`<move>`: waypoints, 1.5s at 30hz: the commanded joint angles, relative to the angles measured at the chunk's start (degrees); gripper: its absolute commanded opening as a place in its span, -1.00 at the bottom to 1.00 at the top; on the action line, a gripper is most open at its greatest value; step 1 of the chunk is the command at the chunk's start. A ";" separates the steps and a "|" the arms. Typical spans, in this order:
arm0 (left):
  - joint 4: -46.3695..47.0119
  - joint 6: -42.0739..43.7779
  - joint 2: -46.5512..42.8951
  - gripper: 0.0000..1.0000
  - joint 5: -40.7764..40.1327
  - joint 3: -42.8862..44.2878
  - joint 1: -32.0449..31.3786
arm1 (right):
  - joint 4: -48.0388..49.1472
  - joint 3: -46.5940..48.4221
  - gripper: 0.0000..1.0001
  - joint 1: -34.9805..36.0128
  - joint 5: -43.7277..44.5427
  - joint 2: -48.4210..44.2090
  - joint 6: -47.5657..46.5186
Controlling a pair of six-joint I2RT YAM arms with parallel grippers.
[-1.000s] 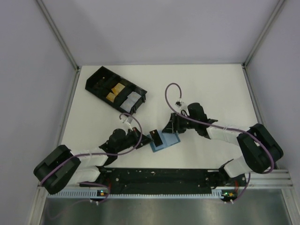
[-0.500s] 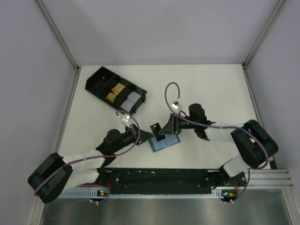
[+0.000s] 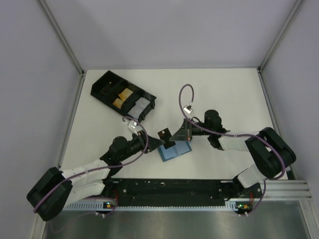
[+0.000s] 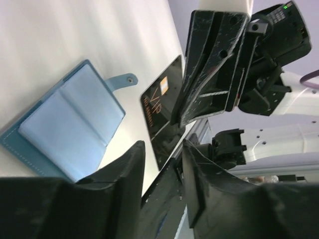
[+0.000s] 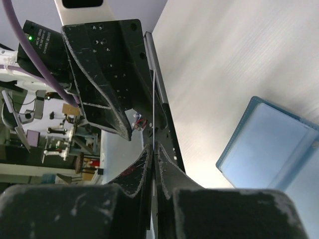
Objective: Take the credit cards out of the card holder
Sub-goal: Place the credit card in the storage box.
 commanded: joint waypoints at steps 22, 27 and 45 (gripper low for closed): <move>12.41 -0.73 5.70 -0.64 1.87 5.00 -0.20 | 11.28 -1.21 -1.00 0.27 -1.27 0.08 7.53; 12.15 -1.17 4.74 -1.00 -1.63 3.60 -0.20 | 11.19 -2.09 -1.00 0.09 -0.04 0.52 7.27; -5.77 -3.81 -3.45 -1.00 -2.27 8.06 27.81 | -29.29 2.56 0.83 -0.44 17.44 -14.15 -17.50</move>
